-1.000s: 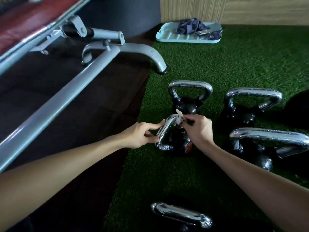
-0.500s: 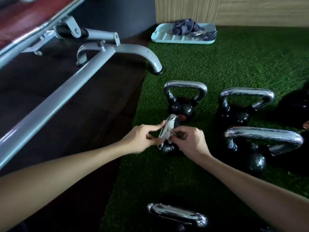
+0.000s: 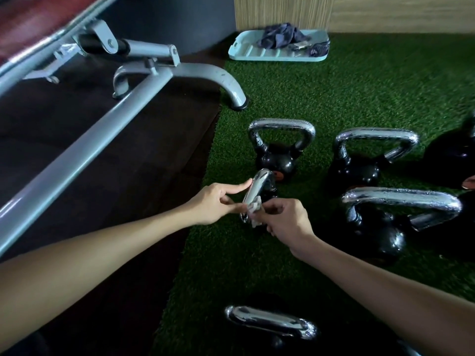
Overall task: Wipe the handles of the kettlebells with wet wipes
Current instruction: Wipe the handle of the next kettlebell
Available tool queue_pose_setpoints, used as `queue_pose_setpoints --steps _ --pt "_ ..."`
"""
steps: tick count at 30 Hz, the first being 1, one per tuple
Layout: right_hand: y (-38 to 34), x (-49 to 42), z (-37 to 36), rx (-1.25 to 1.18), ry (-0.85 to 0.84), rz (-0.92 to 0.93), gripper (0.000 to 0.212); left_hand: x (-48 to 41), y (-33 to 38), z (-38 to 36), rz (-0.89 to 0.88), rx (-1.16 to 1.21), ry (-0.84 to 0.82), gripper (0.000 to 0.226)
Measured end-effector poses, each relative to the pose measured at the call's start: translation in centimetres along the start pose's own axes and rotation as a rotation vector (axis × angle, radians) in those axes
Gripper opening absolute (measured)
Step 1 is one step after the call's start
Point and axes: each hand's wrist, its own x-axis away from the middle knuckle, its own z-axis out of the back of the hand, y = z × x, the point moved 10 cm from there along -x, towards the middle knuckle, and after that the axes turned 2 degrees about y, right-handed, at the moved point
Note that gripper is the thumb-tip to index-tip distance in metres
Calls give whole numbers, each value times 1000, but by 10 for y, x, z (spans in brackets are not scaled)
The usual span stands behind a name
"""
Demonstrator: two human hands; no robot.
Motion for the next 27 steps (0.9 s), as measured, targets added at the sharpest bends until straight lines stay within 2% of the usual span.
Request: queue_pose_setpoints --steps 2,6,13,17,21,27 --pt "0 -1 2 64 8 46 13 -2 4 0 -7 7 5 65" --pt "9 4 -2 364 11 169 6 -7 6 2 -3 33 9 60" --pt "-7 3 9 422 52 276 7 -11 22 -3 5 -68 -20 61" --pt "-1 0 14 498 32 200 4 -19 36 1 40 -205 14 60" --pt "12 3 40 472 158 42 4 -22 64 -4 -20 -377 63 77" --pt "20 32 63 478 209 37 6 -26 68 -11 -25 -531 48 90"
